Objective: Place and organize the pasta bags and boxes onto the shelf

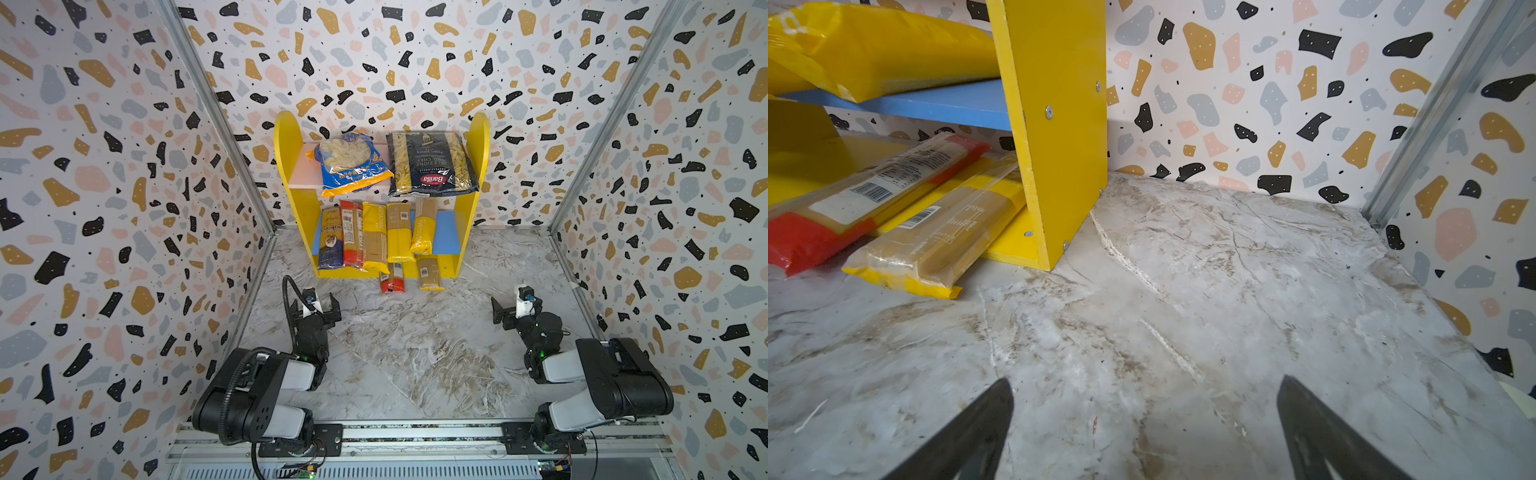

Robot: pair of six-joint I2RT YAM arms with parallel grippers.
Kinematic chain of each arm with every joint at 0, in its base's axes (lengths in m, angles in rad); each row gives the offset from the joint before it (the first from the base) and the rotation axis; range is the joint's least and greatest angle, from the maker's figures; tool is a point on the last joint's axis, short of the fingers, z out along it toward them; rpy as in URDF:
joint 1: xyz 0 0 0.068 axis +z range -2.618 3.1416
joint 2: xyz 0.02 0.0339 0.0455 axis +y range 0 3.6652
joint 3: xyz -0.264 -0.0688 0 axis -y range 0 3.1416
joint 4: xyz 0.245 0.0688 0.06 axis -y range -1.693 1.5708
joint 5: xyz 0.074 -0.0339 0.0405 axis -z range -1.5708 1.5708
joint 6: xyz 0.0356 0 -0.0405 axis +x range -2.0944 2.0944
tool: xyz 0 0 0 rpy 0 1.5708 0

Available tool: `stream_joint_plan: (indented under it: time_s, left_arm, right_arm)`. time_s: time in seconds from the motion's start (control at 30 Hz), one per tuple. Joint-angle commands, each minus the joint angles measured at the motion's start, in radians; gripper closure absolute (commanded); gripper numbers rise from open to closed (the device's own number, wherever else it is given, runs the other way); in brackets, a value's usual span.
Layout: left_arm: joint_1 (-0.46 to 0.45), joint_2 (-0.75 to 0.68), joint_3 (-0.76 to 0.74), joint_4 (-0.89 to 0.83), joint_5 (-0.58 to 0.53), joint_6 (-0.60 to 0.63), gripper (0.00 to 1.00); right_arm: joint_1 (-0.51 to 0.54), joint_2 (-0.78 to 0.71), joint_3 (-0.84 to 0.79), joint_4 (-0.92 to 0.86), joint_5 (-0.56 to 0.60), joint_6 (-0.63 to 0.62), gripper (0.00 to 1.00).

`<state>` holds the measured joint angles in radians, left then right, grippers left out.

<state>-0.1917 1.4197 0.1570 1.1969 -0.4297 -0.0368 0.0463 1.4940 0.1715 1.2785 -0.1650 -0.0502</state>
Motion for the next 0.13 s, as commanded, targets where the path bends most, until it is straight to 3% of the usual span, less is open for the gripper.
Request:
stream_joint_plan:
  time_s: [0.0,0.1]
  left_arm:
    - [0.003,-0.009,0.0,0.038,-0.002,0.014,0.0]
    - [0.003,-0.008,0.0,0.038,-0.002,0.014,0.0]
  right_arm:
    - [-0.004,-0.002,0.024,-0.007,-0.011,-0.004,0.01]
    - [-0.005,-0.004,0.021,-0.004,-0.01,-0.006,0.01]
